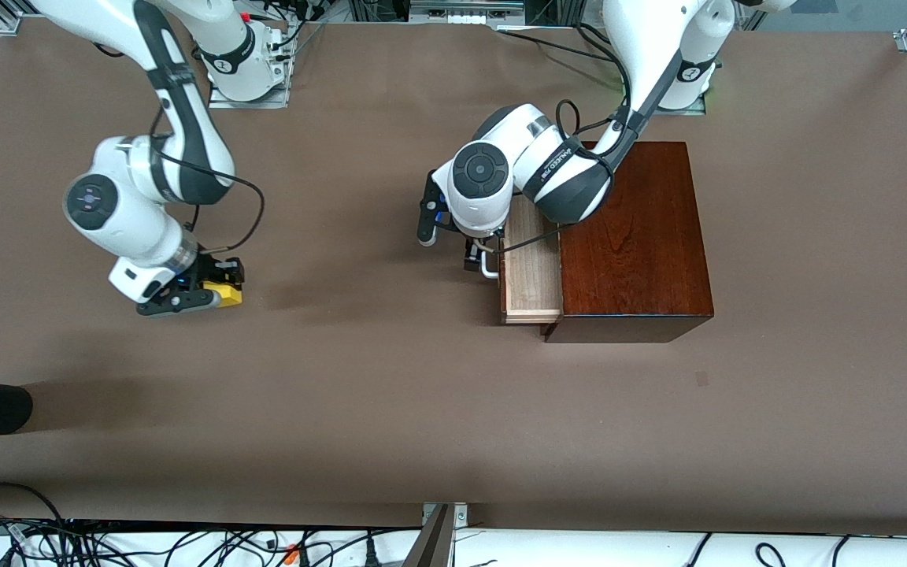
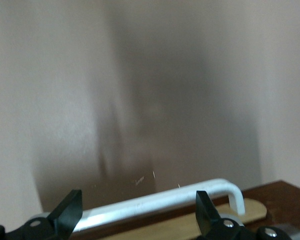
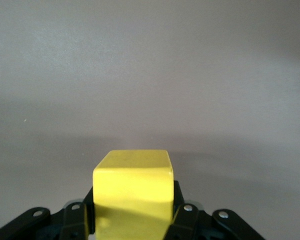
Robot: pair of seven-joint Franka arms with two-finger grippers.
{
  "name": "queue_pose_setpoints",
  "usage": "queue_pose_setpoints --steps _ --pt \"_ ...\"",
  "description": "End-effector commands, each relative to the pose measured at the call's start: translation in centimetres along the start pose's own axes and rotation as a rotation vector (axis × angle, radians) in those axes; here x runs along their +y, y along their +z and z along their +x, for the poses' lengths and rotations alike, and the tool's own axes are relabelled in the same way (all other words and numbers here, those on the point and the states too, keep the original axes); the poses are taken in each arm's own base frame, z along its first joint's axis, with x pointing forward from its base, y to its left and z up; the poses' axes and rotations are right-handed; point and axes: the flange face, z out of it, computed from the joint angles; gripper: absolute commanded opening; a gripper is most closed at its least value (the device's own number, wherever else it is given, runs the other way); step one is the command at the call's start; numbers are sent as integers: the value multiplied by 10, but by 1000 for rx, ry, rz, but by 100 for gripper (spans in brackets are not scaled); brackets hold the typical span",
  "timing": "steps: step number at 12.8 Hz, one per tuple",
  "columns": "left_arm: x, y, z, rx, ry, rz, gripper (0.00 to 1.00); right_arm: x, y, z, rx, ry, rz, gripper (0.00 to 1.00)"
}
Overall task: Open drawer, take yellow block, close drawer
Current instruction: 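Push the drawer shut with the left gripper while the right gripper lowers the cube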
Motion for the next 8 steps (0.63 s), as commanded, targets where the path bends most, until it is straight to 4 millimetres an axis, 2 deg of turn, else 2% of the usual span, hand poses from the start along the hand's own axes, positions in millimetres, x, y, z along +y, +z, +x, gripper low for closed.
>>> queue_pose_setpoints --steps 1,3,4,8 --pt "3 -7 -11 -56 17 -18 100 -12 24 3 34 12 -19 18" --pt "-2 -6 -21 -92 9 -20 100 -13 42 4 52 13 -32 18" --pt "-3 -6 -25 -109 9 -18 100 -14 44 4 51 16 -30 18" --pt "-6 -15 -48 -157 -27 -49 100 -9 68 -12 56 22 -44 21"
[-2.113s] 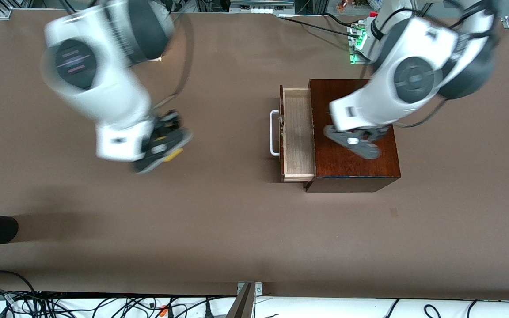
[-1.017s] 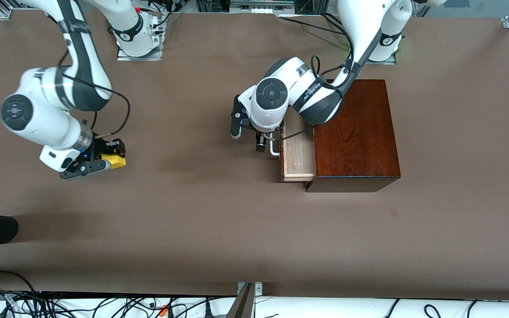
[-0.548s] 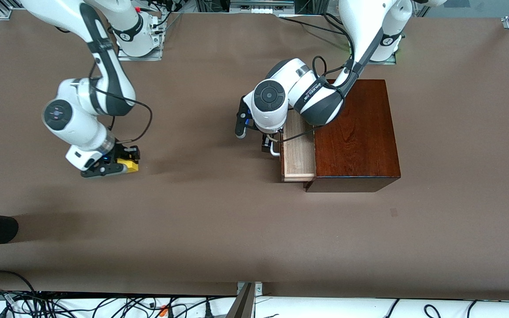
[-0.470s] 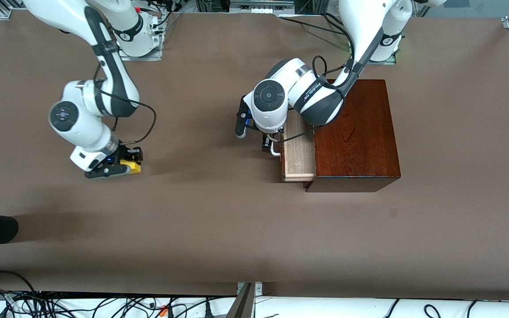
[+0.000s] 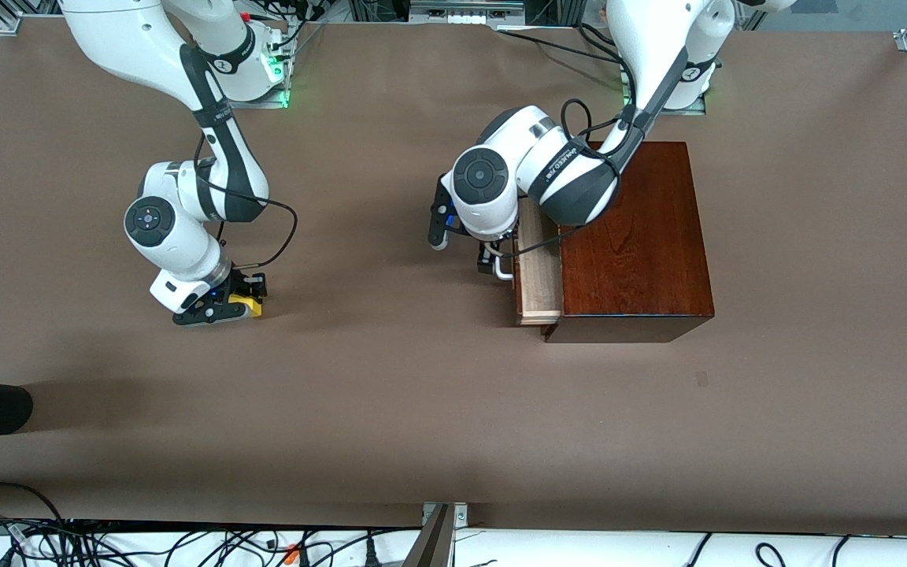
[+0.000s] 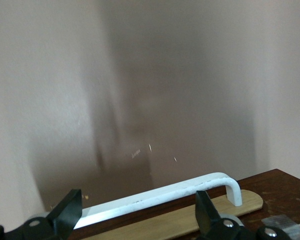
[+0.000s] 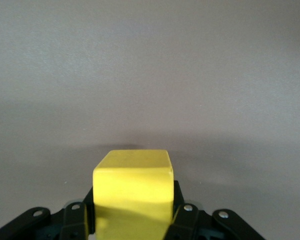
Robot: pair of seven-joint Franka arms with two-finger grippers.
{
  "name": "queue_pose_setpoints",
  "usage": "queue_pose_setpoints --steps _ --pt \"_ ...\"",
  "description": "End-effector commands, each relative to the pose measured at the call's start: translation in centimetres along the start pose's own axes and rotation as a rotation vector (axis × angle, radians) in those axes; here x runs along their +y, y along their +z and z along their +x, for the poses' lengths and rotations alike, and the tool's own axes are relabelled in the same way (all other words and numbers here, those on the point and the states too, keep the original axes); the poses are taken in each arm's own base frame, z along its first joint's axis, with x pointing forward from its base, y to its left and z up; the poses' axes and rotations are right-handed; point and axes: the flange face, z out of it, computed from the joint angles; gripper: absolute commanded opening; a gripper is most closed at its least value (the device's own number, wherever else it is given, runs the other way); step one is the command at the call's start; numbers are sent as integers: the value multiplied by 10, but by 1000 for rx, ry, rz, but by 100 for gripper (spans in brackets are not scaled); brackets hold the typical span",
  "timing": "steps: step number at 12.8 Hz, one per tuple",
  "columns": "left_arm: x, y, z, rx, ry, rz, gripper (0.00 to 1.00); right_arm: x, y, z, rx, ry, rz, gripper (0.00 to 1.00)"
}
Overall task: Open drawer, take yellow block, close drawer
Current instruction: 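Push the drawer shut with the left gripper while the right gripper lowers the cube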
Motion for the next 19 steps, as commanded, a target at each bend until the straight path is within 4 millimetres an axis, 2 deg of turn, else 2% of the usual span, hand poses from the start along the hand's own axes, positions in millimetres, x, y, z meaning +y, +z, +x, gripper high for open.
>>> queue_pose_setpoints --steps 1,3,4,5,6,7,12,13,14,16,17,19 --pt "-4 -15 -38 -81 -29 -14 100 3 12 -16 36 24 -1 22" --pt "-8 -18 -52 -86 -46 -24 100 4 17 -18 37 26 -5 31" --pt "-10 -18 -55 -85 -49 -26 100 4 17 -18 37 26 -5 45" --pt "-10 -17 -54 -86 -49 -27 100 5 17 -18 38 27 -5 64" --pt "-10 -16 -55 -88 -50 -30 100 5 15 -17 41 27 -4 92" --pt "-13 -16 -61 -87 -59 -30 100 4 12 -14 48 26 -3 100" --pt "-16 -15 -67 -86 -72 -34 100 -1 -17 7 59 21 13 100" --pt "-15 -18 -65 -75 -80 -34 100 -3 -31 19 33 18 21 100" --pt "-13 -30 -66 -54 -96 -22 100 -6 -51 32 -10 21 33 100" --pt "1 -67 -63 12 -234 0 100 -14 -98 58 -88 40 45 100" --pt "9 -85 -64 36 -329 3 100 -15 -123 65 -97 41 50 100" --pt "17 -127 -74 81 -516 14 100 -14 -168 66 -102 37 69 100"
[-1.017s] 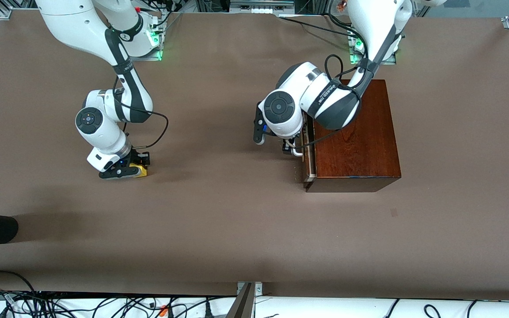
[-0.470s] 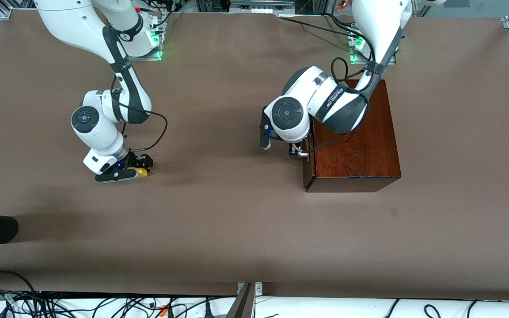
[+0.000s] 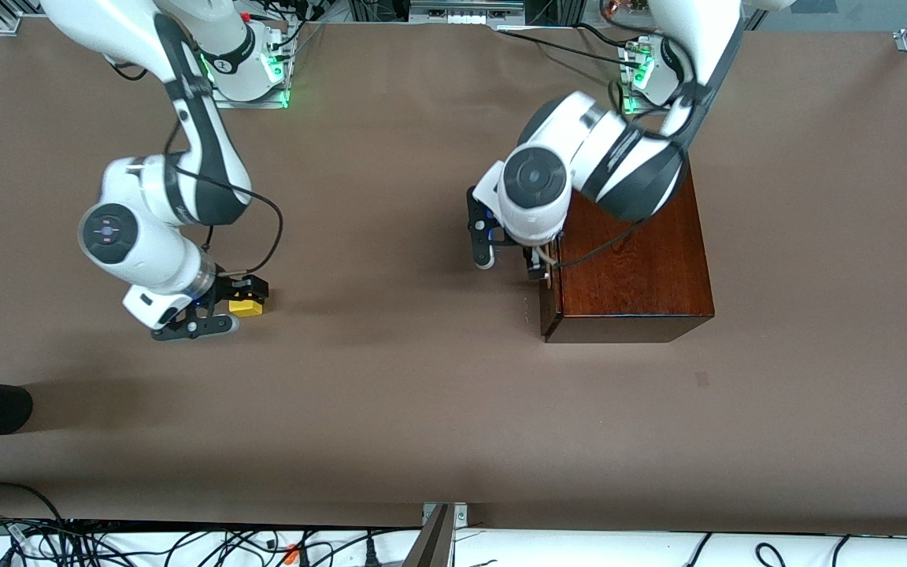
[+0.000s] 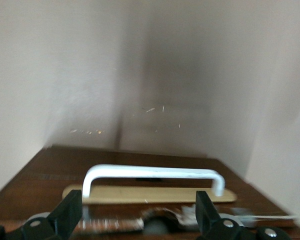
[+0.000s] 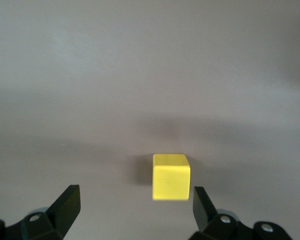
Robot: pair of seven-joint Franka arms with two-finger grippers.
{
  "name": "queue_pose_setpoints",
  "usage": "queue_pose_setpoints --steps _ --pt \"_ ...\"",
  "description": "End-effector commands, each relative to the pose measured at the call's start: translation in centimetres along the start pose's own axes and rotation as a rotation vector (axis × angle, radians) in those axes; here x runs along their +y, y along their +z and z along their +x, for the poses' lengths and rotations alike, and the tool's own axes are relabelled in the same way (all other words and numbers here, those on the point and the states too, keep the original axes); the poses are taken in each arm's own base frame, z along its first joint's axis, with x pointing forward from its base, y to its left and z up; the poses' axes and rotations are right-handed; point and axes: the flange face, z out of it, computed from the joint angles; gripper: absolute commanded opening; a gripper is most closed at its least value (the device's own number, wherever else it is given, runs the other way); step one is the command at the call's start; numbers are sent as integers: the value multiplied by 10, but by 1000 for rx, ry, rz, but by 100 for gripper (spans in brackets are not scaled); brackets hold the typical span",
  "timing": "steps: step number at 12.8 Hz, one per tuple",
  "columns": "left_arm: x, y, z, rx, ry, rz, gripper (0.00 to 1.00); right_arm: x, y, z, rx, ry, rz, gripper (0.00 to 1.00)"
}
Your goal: Open drawer, take yellow block, close drawer
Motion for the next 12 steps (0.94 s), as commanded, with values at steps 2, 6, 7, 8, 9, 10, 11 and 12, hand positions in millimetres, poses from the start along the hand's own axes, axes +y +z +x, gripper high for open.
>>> queue_pose_setpoints --steps 2,6,7,8,9,10,11,12 --pt "12 -93 -25 96 -315 20 100 7 -85 -21 -26 18 36 100" --pt "-25 -160 -106 129 -574 71 100 19 -183 -62 43 -21 26 100" --pt "-38 -165 -134 144 -626 67 100 26 -190 -66 45 -14 29 100" --pt "-53 -178 -178 174 -714 86 100 36 -196 -70 36 -4 32 100" --pt "-61 -178 -216 190 -799 90 100 37 -212 -75 47 -22 35 100" --pt "-74 -176 -266 207 -912 71 100 42 -214 -77 35 -28 38 100" --pt "-84 -172 -300 224 -996 61 100 55 -214 -77 38 -11 30 100" --pt "-90 -176 -324 248 -1053 69 100 58 -214 -77 36 -13 15 100"
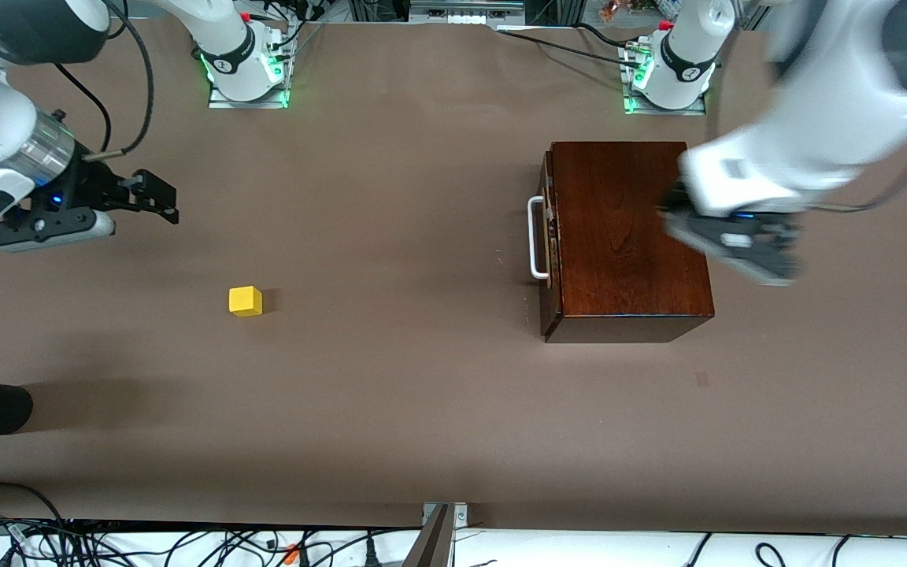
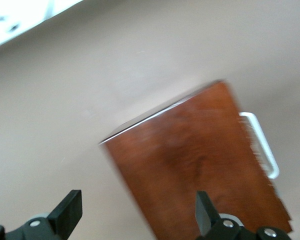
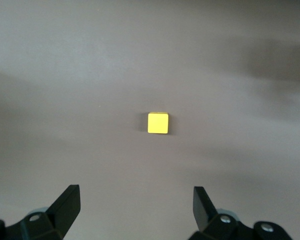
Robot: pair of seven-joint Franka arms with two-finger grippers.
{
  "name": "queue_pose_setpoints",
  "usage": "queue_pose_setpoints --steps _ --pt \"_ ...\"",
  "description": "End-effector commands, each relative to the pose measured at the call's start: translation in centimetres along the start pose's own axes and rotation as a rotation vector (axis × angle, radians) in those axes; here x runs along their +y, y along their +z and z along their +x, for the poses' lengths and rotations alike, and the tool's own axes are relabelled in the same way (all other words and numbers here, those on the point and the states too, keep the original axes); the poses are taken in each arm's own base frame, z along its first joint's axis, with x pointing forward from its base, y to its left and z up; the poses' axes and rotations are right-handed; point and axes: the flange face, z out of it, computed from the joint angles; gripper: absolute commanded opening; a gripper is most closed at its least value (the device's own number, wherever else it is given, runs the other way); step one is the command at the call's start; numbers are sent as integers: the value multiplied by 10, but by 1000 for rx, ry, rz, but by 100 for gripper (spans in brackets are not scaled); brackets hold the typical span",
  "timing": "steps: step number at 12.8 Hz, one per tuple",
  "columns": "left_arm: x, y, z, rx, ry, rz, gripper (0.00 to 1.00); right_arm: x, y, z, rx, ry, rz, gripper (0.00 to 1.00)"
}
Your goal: Open drawer, take yellow block, close drawer
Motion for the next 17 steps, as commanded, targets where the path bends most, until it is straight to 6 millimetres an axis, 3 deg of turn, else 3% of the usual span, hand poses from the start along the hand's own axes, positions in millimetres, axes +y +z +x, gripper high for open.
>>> queue_pose_setpoints --steps 1,2,3,5,7,10,11,13,17 --pt "-54 -3 -38 65 -179 -26 100 9 -6 -2 -13 -21 -33 100" --pt "-70 -5 -54 91 -241 -24 100 10 -8 -3 -12 -22 -30 100" --pt "-72 -6 -70 99 -269 -18 100 13 -8 -3 -11 -13 -27 100" --pt "-58 -12 -89 89 -311 -11 100 12 -14 -7 -30 -10 -27 100" --pt "-49 -14 -89 62 -294 -4 100 12 -30 -8 -52 6 -25 100" --pt "-53 -20 -86 71 -288 6 100 21 -40 -9 -49 19 -25 100" --pt "-58 -16 -88 58 -297 2 100 33 -39 -9 -52 42 -18 100" --pt "-70 -12 -92 43 -315 1 100 27 -42 -8 -47 33 -26 100" --pt "-67 -11 -90 31 -306 19 100 31 -37 -3 -51 44 -21 100"
